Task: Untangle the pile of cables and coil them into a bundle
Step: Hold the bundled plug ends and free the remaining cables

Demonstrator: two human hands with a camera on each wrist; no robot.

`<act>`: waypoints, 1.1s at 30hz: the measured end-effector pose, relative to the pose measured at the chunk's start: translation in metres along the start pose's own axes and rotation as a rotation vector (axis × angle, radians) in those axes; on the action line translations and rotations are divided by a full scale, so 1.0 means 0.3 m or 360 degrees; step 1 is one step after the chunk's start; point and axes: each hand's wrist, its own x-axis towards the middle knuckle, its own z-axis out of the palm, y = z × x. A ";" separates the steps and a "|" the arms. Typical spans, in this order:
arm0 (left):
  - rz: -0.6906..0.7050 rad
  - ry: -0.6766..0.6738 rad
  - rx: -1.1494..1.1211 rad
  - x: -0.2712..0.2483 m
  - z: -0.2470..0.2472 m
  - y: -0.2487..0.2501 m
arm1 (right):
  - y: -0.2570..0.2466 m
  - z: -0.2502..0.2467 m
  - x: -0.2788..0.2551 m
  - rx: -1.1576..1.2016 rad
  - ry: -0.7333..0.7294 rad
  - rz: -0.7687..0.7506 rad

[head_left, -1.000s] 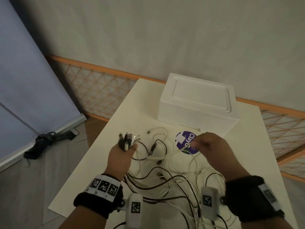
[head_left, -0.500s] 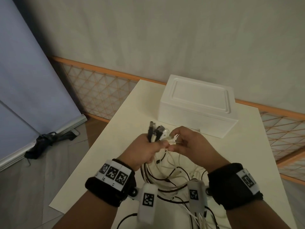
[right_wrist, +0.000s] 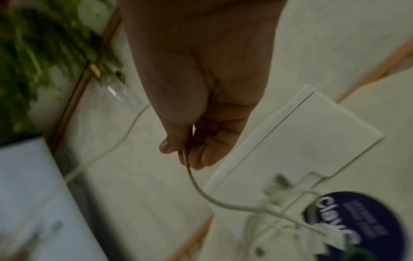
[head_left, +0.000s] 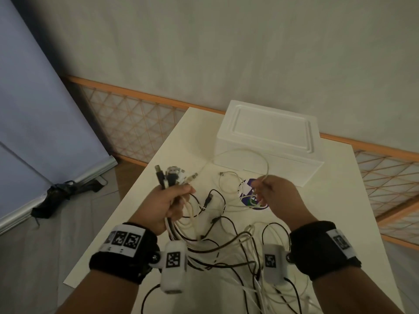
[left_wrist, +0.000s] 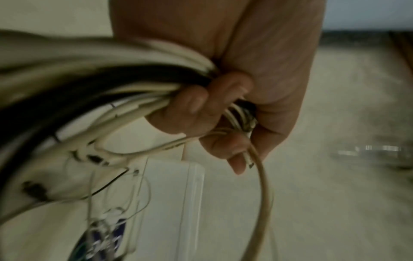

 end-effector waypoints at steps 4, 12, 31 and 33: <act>-0.0071 0.0015 0.0107 0.016 0.058 -0.048 | -0.120 -0.043 0.003 0.0691 0.0187 -0.0010; -0.0115 0.0047 0.0002 0.041 0.033 -0.072 | -0.059 -0.162 -0.076 0.0627 0.0666 -0.0214; -0.0053 0.0037 -0.0346 -0.026 0.060 -0.112 | -0.166 -0.002 -0.278 -0.0528 -0.0032 -0.0458; -0.0002 -0.0067 -0.0419 -0.054 0.087 -0.108 | -0.235 0.110 -0.277 -0.0493 -0.0560 -0.0383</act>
